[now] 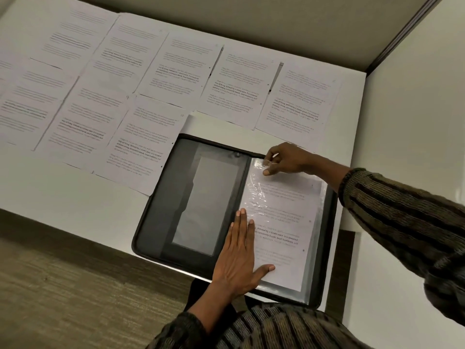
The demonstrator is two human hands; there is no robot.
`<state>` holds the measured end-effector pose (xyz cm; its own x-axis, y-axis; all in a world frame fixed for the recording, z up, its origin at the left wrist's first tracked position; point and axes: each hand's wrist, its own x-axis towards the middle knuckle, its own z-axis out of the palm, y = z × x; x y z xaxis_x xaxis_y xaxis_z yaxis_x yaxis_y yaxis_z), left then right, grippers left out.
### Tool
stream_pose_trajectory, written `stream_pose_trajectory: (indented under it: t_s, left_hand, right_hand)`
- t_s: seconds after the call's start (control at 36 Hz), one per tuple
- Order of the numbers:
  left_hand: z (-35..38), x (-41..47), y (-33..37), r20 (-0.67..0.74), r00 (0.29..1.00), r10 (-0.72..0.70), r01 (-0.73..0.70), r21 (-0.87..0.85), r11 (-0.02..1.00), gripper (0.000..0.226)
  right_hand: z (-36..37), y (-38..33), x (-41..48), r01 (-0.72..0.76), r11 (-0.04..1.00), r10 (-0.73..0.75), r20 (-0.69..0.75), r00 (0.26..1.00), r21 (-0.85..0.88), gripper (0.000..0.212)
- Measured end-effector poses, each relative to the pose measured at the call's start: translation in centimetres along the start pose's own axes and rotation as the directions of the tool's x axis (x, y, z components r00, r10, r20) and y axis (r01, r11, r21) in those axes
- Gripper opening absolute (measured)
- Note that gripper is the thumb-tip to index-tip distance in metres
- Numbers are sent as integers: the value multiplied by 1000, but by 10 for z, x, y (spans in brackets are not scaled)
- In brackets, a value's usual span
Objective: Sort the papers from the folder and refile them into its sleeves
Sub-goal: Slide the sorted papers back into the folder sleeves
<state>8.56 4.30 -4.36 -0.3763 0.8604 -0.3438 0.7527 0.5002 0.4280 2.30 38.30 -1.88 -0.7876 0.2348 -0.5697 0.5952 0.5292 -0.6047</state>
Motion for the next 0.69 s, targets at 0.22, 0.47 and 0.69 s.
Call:
stream_pose_trajectory:
  t_s: [0.22, 0.47, 0.69]
  left_hand:
    - [3, 0, -1, -9, 1000, 18, -18, 9, 1000, 122]
    - [1, 0, -4, 33, 999, 35, -36, 28, 999, 121]
    - [-4, -3, -6, 55, 997, 58, -61, 42, 997, 121]
  right_hand:
    - [9, -3, 0, -54, 998, 54, -12, 998, -28, 58]
    - [10, 0, -8, -53, 998, 53, 26, 998, 27, 39]
    - [13, 1, -11, -51, 994, 45, -65, 997, -100, 50]
